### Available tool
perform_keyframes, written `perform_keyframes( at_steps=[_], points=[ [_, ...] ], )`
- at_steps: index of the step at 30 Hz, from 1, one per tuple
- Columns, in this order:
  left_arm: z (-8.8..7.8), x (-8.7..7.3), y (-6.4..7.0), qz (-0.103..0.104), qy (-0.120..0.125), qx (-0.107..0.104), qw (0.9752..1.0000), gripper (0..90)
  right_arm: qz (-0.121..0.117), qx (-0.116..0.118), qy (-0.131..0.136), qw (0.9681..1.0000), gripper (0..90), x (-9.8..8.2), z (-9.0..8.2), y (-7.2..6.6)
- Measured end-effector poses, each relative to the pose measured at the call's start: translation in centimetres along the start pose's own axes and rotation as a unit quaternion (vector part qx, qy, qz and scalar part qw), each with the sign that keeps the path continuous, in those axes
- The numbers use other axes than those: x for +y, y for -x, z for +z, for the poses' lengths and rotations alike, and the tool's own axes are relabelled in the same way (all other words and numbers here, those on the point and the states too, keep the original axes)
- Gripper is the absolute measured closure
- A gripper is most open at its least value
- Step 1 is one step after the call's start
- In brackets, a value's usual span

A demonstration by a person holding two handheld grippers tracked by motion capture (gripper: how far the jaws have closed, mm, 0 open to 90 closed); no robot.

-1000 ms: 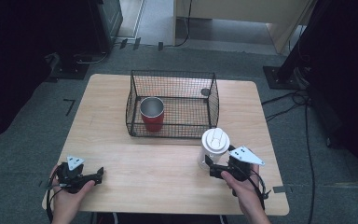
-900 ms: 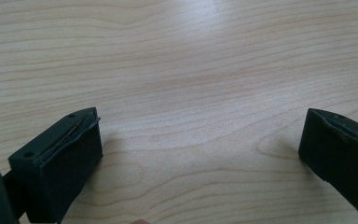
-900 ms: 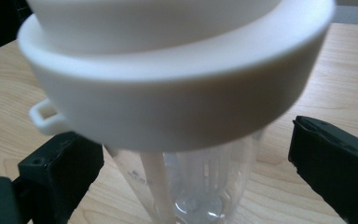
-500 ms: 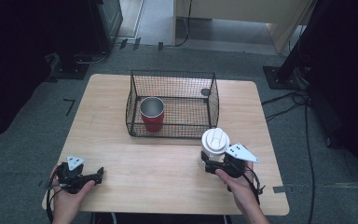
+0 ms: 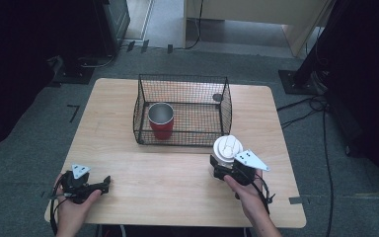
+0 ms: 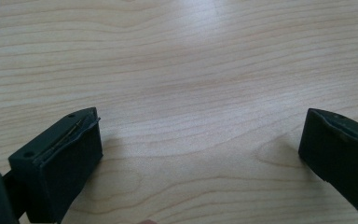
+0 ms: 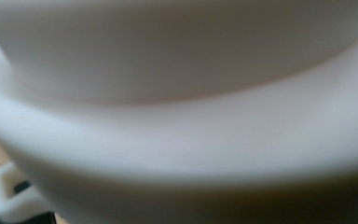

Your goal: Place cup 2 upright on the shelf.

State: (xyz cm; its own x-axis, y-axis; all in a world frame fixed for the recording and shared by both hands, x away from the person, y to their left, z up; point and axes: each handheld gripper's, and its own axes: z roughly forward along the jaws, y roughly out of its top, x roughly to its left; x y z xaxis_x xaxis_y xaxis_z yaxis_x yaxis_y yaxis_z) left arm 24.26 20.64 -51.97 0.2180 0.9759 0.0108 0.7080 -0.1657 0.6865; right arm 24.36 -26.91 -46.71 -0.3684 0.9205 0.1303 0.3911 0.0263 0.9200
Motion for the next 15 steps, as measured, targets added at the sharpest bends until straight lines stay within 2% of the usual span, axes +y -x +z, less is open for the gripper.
perform_keyframes(
  at_steps=[15],
  points=[
    [0.00,-0.01,0.00,0.000,0.000,0.000,1.0000,0.0,0.000,0.001,0.014,0.9999,13.4,0.44,-0.55,0.15]
  ],
)
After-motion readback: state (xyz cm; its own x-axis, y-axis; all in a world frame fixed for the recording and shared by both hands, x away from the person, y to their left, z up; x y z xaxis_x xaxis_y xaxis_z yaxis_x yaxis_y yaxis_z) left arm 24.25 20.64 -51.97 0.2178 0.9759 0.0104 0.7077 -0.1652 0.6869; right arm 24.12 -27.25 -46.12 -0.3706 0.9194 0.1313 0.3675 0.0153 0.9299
